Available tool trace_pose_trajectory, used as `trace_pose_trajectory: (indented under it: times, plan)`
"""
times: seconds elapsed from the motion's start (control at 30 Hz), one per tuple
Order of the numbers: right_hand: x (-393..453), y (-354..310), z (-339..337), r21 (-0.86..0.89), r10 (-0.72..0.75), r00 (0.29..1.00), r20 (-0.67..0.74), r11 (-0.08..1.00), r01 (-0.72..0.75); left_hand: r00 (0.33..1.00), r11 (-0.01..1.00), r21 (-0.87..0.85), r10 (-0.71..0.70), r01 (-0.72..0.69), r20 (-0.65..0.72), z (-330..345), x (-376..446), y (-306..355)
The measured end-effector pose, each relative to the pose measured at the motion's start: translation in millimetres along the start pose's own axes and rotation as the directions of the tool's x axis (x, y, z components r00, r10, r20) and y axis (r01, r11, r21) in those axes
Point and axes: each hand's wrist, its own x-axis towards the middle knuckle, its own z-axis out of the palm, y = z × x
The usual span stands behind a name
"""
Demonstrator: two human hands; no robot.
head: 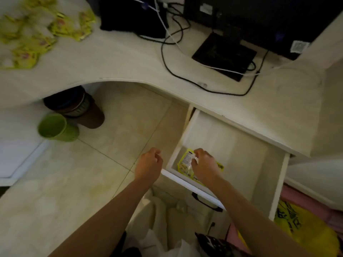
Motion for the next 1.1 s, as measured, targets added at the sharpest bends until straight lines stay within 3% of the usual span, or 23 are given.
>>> trace_pose_trajectory:
  times: [0.27, 0.6, 0.93, 1.1]
  plan:
    - [30.9, -139.2, 40.0, -0.164, -0.225, 0.971, 0.084, 0.958, 0.236, 0.983, 0.995, 0.032, -0.086, 0.092, -0.162, -95.2, 14.8, -79.0]
    - [82.7, -304.1, 103.9, -0.192, -0.309, 0.942, 0.134, 0.924, 0.331, 0.951, 0.988, 0.050, -0.125, 0.145, -0.284, -225.6, 74.4, -185.0]
    - [165.9, -424.6, 112.6, -0.239, -0.384, 0.907, 0.169, 0.877, 0.416, 0.928, 0.978, 0.034, -0.186, 0.207, -0.324, -313.2, 176.9, -226.7]
    - [222.2, -479.5, 106.2, -0.276, -0.475, 0.855, 0.206, 0.810, 0.517, 0.909, 0.971, 0.000, -0.223, 0.238, -0.352, -349.3, 236.4, -235.5]
